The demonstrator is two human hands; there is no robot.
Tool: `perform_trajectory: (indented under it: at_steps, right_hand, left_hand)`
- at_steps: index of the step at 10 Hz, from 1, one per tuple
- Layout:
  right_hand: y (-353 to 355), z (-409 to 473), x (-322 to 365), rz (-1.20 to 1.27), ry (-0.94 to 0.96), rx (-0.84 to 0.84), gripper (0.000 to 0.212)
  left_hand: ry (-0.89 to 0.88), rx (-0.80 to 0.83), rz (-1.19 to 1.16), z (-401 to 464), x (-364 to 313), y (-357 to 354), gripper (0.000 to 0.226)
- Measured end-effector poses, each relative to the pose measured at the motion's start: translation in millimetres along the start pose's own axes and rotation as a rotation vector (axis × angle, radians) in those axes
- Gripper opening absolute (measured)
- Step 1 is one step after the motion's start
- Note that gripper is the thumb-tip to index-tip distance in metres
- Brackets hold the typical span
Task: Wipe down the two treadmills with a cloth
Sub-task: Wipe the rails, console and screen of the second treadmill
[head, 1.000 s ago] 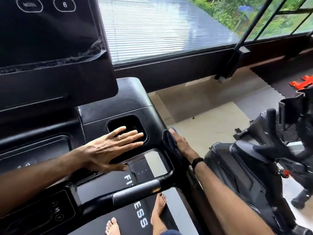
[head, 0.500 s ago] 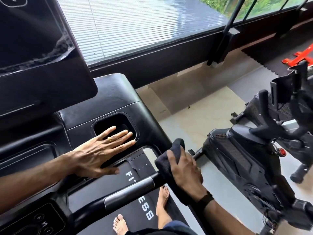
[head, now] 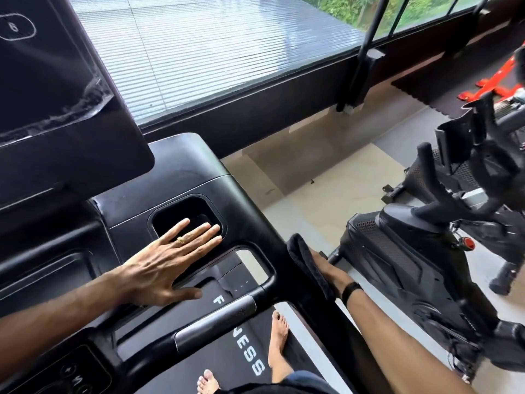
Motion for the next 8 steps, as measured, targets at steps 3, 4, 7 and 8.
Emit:
perform_trajectory:
  at_steps: [3,4,7,8]
  right_hand:
    - [-29.9,-32.8,1.0,-0.818,0.230,-0.360,0.081]
    - [-42.0,-34.1,29.8,-0.835,0.342,-0.381,0.082]
    - [-25.5,29.1,46.6,-0.439,0.313,0.055,0.065]
    - [-14.2,23.0,26.3,-0.439,0.318,0.059,0.052]
  left_hand:
    - [-0.030,0.001,0.009,7.8,-2.8,-0.4,0.103]
    - [-0.041,0.017,-0.008,12.3,-4.2,-2.8,0.102]
    - [-0.032,0.033,-0.060,49.9,-12.6,-8.5,0.096]
    - [-0.064,0.025,-0.082,73.5,-28.4,-11.6,0.093]
Point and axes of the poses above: each hand's wrist, its own z-axis towards the middle knuckle, its own y-axis out of the back of the hand, x = y × z, the point moved 7 cm from there along z, towards the middle knuckle, and after that the axes turned 13 degrees about -z, right-handed, at the moved point
